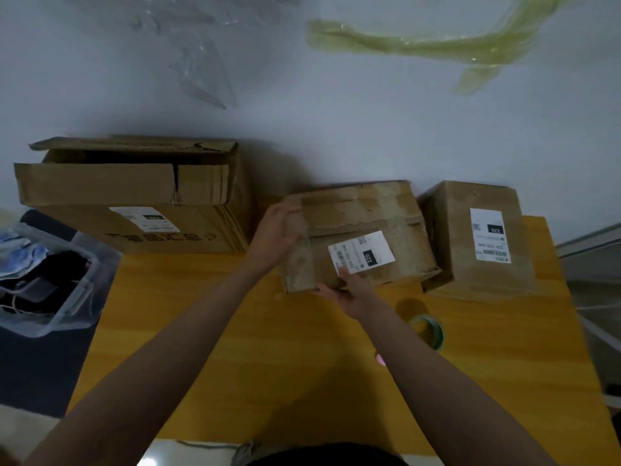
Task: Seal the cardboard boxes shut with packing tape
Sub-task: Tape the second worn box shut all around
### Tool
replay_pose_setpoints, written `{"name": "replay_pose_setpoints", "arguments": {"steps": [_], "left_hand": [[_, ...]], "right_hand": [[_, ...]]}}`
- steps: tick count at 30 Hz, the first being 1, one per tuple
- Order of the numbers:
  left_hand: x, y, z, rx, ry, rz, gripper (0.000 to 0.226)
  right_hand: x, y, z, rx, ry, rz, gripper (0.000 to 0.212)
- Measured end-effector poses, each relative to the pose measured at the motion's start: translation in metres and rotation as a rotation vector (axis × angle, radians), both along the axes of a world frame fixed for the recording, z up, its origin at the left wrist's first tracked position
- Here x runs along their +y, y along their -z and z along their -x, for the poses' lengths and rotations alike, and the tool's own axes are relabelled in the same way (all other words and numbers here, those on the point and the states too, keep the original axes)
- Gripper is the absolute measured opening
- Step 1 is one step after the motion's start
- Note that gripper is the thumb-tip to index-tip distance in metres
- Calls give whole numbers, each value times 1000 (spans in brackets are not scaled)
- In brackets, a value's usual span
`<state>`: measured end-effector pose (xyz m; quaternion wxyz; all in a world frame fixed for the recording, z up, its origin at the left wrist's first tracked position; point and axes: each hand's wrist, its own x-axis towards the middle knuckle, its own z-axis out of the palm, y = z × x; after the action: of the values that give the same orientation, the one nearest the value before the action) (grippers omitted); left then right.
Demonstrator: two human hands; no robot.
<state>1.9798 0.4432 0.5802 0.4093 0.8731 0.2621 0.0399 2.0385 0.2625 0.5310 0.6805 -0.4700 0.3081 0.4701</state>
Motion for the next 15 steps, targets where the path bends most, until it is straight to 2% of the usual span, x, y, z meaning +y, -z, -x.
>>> {"name": "replay_pose_setpoints", "arguments": {"steps": [3, 6, 8, 10, 12, 13, 15], "left_hand": [[23, -36, 10, -111, 163, -189, 46], [79, -68, 26, -88, 183, -349, 60], [124, -82, 35, 45, 181, -485, 87], [164, -87, 44, 289, 190, -575, 116], [190, -86, 54, 472, 225, -626, 133], [196, -83, 58, 498, 251, -665, 134], [200, -75, 64, 455, 274, -756, 117]], "right_hand": [[28, -1, -7, 50, 85, -45, 45], [42, -6, -8, 93, 102, -48, 43], [45, -16, -6, 98, -16, -21, 38], [49, -27, -3, 89, -168, -16, 32], [54, -34, 2, 40, -293, -19, 27], [57, -35, 5, 11, -330, -9, 23], [60, -37, 10, -18, -369, 11, 17]]}}
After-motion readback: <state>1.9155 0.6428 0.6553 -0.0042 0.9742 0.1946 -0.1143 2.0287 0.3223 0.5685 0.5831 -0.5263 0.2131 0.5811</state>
